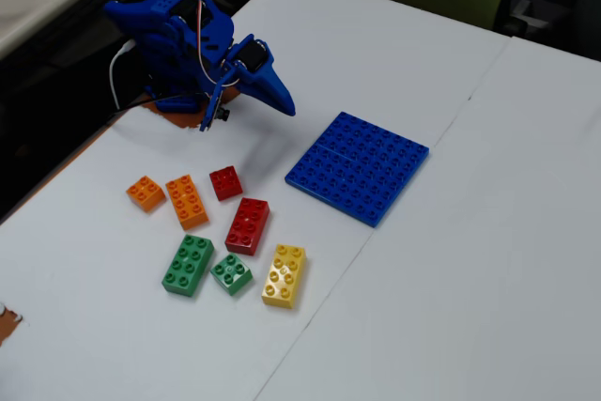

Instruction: Pick up the 2x4 green block and go up the 8x8 blue block.

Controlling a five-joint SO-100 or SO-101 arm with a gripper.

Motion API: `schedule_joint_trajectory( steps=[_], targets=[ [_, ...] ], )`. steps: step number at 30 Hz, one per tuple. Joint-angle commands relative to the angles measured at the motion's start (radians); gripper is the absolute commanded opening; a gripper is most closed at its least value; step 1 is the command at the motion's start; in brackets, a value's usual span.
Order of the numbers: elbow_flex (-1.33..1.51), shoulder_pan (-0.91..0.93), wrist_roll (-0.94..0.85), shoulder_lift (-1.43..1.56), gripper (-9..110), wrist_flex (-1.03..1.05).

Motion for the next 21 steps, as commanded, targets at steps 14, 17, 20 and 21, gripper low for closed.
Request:
schedule_joint_trajectory(
  steps=[14,17,20,21],
  targets=[
    [0.041,-0.008,-0.018,0.041,0,0.002],
    [0.041,-0.012,-0.115,0.041,0,-0.006],
    [0.041,-0.011,-0.411,0.041,0,-0.080],
    [0.041,-0.006,-0.566,0.041,0,-0.110]
  ],
)
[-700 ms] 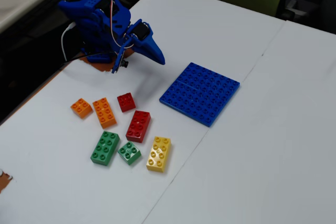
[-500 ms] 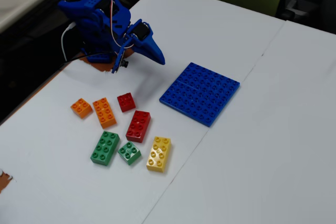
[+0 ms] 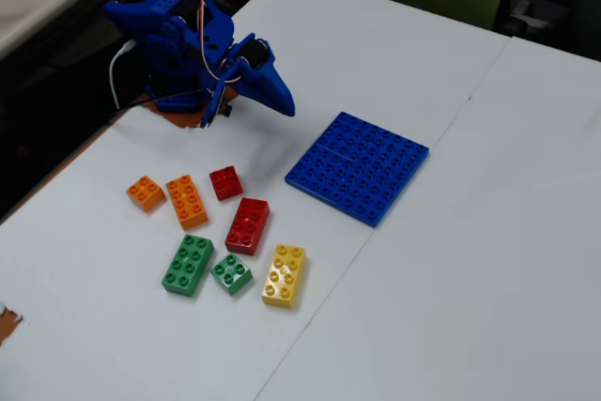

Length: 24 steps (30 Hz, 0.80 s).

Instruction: Pick up the 2x4 green block and go up the 8x8 blue block.

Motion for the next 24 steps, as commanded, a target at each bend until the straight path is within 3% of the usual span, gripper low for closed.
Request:
schedule_joint_trajectory(
  steps=[1,4,10,16,24],
  targets=[
    [0.041,0.000,-0.431,0.041,0,-0.101],
    [0.041,0.002,-0.824,0.041,0,-0.129],
    [0.041,0.018,-1.229,0.041,0,-0.031],
    [0.035,0.040,-1.236,0.041,0,-0.012],
    [-0.074,0.083,-1.086,0.005,0,0.067]
  ],
)
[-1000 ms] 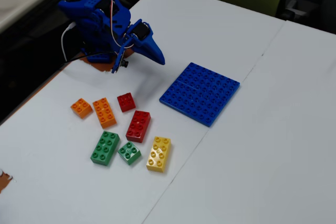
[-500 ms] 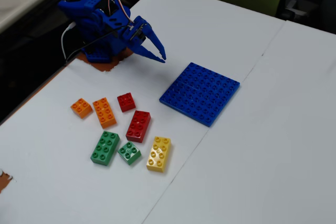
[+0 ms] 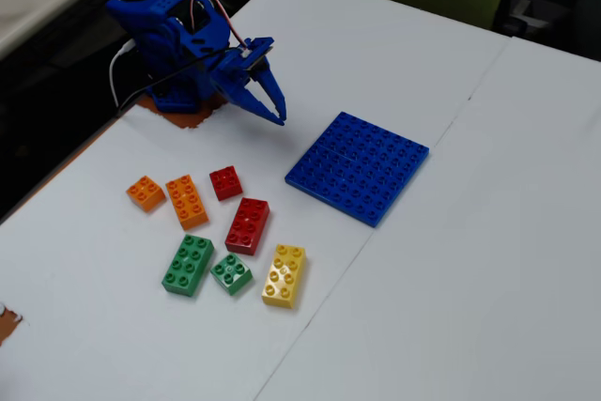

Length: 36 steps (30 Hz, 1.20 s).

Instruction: Pick up the 2x4 green block and go up the 8x8 blue block.

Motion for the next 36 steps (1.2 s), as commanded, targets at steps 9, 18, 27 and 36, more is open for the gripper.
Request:
schedule_joint_trajectory(
  steps=[9,18,27,36],
  targets=[
    [-0.545,0.021,0.060,-0.469,0,0.281],
    [-0.983,0.160,0.092,-0.942,0,0.382],
    [-1.264,0.362,0.117,-1.255,13,0.523],
    [-1.376,0.560,0.051,-1.466,25,0.563]
  ],
)
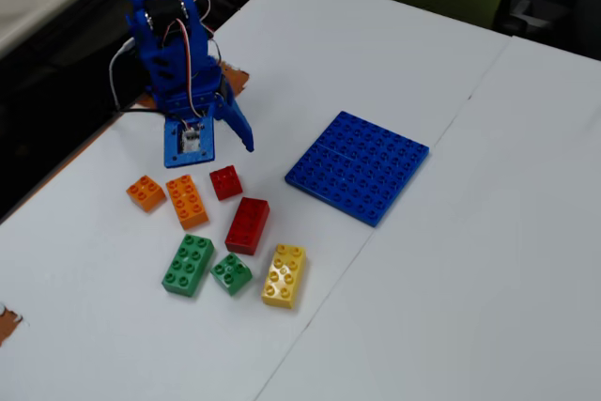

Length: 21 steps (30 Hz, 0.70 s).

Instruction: Pick up the 2x4 green block and go up the 8x8 blue block.

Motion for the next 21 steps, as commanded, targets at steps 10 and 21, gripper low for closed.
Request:
schedule_joint_trajectory(
  steps=[10,21],
  targets=[
    [-0.391,0.133,-0.091,-0.290,25,-0.018],
    [-0.617,0.245,-0.249,-0.588,26,-0.084]
  ],
)
